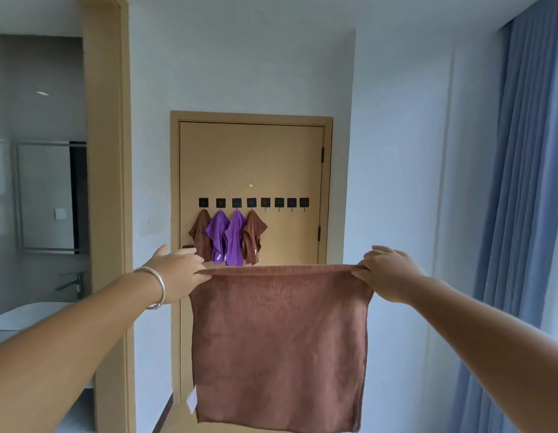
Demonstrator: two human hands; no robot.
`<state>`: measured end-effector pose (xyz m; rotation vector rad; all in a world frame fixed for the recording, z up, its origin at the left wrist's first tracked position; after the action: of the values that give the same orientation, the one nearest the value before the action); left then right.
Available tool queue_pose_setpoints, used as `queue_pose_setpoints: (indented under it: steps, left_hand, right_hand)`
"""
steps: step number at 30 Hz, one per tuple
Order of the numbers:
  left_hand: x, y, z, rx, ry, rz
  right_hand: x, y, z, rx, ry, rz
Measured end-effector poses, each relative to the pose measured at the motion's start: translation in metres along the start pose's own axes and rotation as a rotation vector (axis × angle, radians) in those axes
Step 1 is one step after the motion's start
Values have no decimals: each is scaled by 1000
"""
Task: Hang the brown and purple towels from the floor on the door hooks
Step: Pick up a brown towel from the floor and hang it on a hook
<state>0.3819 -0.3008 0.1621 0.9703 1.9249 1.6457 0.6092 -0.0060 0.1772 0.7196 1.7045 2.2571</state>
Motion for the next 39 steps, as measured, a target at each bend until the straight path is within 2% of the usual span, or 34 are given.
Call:
queue_pose_setpoints:
  steps: [9, 23, 32, 39]
  left_hand:
    - [107, -18, -3, 60, 44, -1]
    - [268, -34, -7, -12, 106, -36]
    - [371, -61, -43, 2, 123, -39]
    - [470, -75, -78, 46, 70, 45]
  right_hand:
    - [119, -31, 25, -19, 30, 25]
    - [294, -80, 63, 49, 122, 37]
    - [399, -114, 58, 40, 106, 38]
    - [488, -134, 46, -32, 54, 43]
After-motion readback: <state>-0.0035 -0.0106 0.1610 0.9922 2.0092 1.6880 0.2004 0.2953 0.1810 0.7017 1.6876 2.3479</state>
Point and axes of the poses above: each hand's wrist, its own x-axis towards the middle knuckle, its own y-axis out of the back of the hand, z = x × y, the point moved 10 cm from there along x, towards the middle knuckle, and after that the axes turned 9 degrees about -z, right-handed, at the moved point
